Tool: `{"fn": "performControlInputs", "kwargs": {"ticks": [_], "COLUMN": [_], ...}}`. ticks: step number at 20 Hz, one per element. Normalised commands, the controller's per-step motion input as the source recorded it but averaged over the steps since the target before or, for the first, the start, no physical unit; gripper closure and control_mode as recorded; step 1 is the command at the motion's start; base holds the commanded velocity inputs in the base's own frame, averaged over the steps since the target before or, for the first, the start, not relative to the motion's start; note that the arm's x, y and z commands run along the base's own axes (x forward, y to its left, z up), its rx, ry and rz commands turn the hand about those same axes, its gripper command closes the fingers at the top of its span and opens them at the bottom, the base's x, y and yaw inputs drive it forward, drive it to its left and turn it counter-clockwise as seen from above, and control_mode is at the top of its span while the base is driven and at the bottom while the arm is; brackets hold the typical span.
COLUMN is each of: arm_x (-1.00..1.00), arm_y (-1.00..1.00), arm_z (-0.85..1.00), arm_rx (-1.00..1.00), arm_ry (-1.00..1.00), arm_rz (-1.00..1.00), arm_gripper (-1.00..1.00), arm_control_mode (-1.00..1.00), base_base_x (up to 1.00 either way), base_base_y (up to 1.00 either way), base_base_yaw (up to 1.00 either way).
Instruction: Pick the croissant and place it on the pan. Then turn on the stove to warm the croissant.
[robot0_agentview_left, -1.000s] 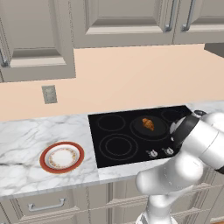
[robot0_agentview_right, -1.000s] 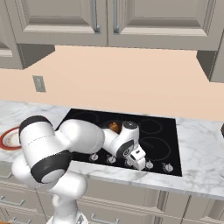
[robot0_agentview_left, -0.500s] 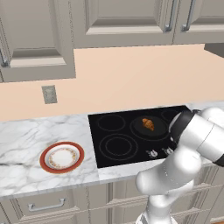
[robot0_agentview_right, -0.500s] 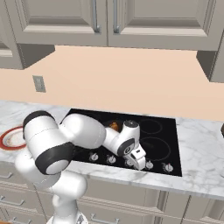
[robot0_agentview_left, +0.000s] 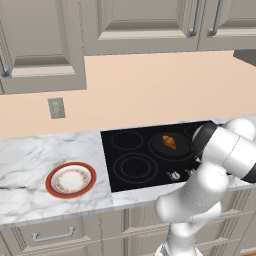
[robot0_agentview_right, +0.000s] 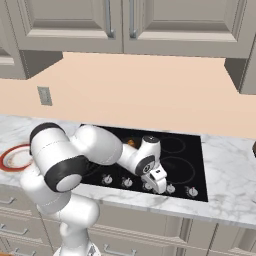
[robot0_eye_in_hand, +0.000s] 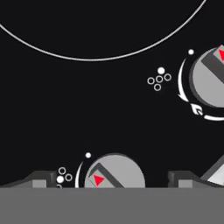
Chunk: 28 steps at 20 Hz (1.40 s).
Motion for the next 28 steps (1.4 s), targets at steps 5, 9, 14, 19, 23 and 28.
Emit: {"fn": "performControlInputs", "kwargs": {"ticks": [5,9,14,19,23,28], "arm_x": [0.00,0.00,0.00,0.00,-0.12,-0.21], "arm_y": [0.00,0.01,0.01,0.00,0.00,0.00], "arm_z": [-0.30,-0.24,-0.23,-0.23,-0.30,-0.36], "arm_rx": [-0.02,-0.07,-0.08,-0.03,0.02,0.07], "arm_ry": [0.01,0.00,0.00,0.00,-0.07,-0.12], "arm_rz": [0.00,0.00,-0.01,-0.01,-0.01,0.00], "arm_gripper": [-1.00,1.00,1.00,1.00,1.00,1.00], "arm_control_mode": [-1.00,-1.00,-1.00,-1.00,-1.00,-1.00], "base_base_x": [0.00,0.00,0.00,0.00,0.00,0.00], "base_base_y": [0.00,0.00,0.00,0.00,0.00,0.00], "base_base_yaw": [0.00,0.00,0.00,0.00,0.00,0.00]}}
